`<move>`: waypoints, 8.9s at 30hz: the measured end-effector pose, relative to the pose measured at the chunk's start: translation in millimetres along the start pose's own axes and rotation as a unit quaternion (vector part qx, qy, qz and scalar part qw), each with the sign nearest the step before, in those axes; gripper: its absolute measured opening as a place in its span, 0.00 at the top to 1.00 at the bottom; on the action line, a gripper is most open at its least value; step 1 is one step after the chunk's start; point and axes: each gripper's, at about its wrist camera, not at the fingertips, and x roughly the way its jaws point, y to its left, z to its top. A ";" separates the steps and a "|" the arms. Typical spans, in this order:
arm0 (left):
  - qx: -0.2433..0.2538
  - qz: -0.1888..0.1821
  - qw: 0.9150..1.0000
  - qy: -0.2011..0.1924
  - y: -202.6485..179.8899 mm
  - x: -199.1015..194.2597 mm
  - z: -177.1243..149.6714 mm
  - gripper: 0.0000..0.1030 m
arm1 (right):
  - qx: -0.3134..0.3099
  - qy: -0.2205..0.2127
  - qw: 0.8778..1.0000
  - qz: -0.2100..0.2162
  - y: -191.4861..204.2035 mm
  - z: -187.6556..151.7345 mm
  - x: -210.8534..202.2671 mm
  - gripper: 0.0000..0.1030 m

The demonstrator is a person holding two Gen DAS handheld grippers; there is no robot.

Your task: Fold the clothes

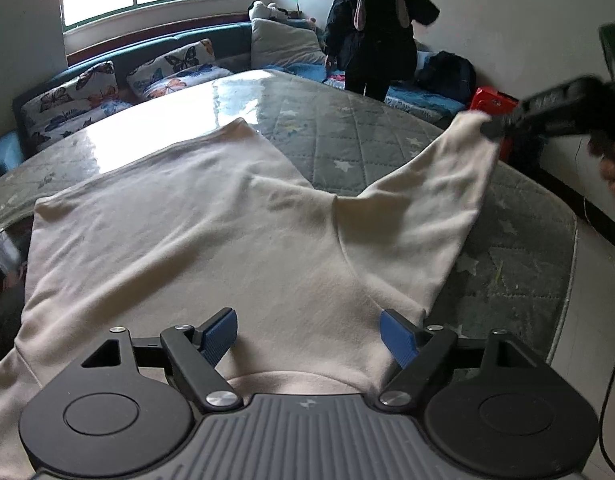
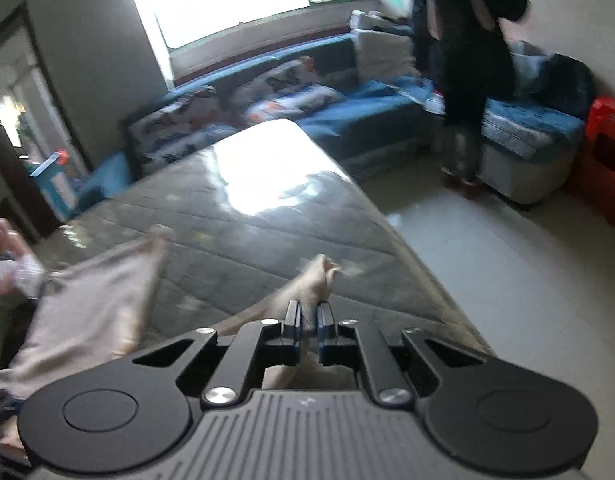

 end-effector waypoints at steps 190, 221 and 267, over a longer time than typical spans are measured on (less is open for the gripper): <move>-0.139 0.090 0.986 -0.034 142.4 -51.1 -27.5 0.60 | -0.312 0.152 0.926 0.147 234.2 -57.8 79.0 0.79; 0.022 0.028 0.999 -0.016 62.0 -96.4 -84.4 0.41 | -0.426 0.145 0.884 0.128 214.3 -91.7 7.5 0.55; 0.067 0.039 0.995 -0.056 96.4 -89.5 -72.5 0.88 | -0.387 0.108 0.891 0.210 232.4 -61.0 22.3 0.93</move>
